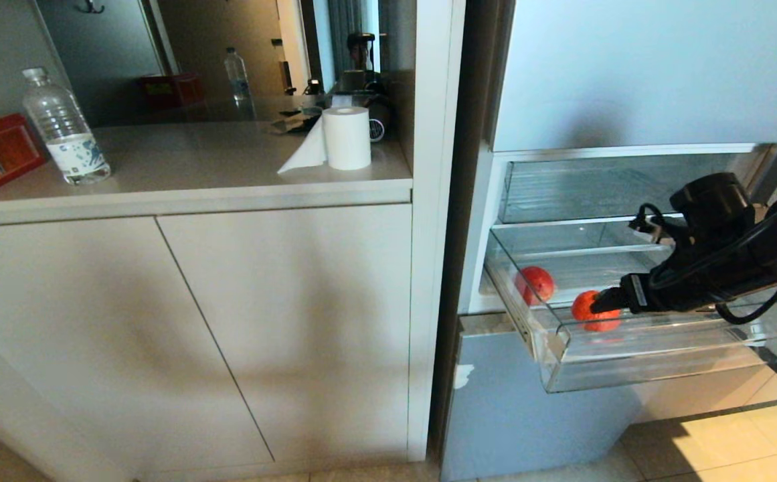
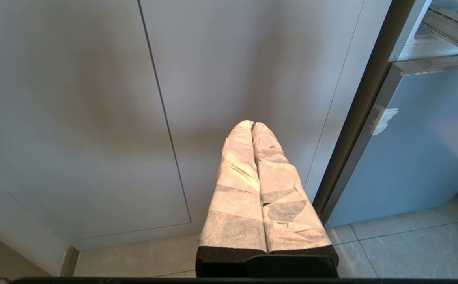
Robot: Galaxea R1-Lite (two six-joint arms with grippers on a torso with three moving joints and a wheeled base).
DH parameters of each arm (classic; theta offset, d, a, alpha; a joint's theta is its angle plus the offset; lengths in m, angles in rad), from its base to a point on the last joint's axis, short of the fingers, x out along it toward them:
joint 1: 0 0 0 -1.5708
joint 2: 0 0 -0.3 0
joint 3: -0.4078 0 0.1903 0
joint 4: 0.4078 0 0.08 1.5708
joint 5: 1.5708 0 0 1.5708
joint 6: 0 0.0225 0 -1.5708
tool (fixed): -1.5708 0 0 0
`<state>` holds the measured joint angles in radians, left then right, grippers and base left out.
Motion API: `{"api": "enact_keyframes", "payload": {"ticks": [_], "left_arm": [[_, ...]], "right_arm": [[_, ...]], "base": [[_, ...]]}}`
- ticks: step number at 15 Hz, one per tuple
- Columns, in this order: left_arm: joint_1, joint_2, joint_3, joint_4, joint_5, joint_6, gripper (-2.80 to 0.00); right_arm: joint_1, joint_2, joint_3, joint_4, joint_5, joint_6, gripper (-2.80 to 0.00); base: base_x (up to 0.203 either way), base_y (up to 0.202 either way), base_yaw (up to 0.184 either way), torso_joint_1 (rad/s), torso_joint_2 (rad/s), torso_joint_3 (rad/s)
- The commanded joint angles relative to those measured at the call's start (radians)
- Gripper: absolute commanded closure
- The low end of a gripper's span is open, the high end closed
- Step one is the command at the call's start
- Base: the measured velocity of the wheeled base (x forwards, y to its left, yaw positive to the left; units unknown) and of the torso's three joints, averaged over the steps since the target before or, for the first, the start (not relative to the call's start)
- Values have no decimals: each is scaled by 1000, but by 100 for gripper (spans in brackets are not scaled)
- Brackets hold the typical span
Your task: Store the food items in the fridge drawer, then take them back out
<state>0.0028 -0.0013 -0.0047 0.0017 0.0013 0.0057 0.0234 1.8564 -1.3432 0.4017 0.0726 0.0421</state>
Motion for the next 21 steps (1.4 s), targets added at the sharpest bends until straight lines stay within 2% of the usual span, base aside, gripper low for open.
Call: {"api": "enact_keyframes", "payload": {"ticks": [1,8,10,14,15,21], "left_arm": [[0,0,0,0,0,0,0],[0,0,0,0,0,0,0],[0,0,0,0,0,0,0],[0,0,0,0,0,0,0],[0,0,0,0,0,0,0],[0,0,0,0,0,0,0]], "right_arm": [[0,-14,30,11,2,0,0],[-14,-59,98,11,16,-11,0],[-14,-35,67,3,17,-8,0],[-14,120,-88,-27,16,29,0],[-14,152,-120,-28,15,34,-280],[-15,265,-264,-29,-1,61,-280]], "base": [[0,0,0,0,0,0],[0,0,0,0,0,0],[0,0,0,0,0,0],[0,0,0,0,0,0],[0,0,0,0,0,0],[0,0,0,0,0,0]]}}
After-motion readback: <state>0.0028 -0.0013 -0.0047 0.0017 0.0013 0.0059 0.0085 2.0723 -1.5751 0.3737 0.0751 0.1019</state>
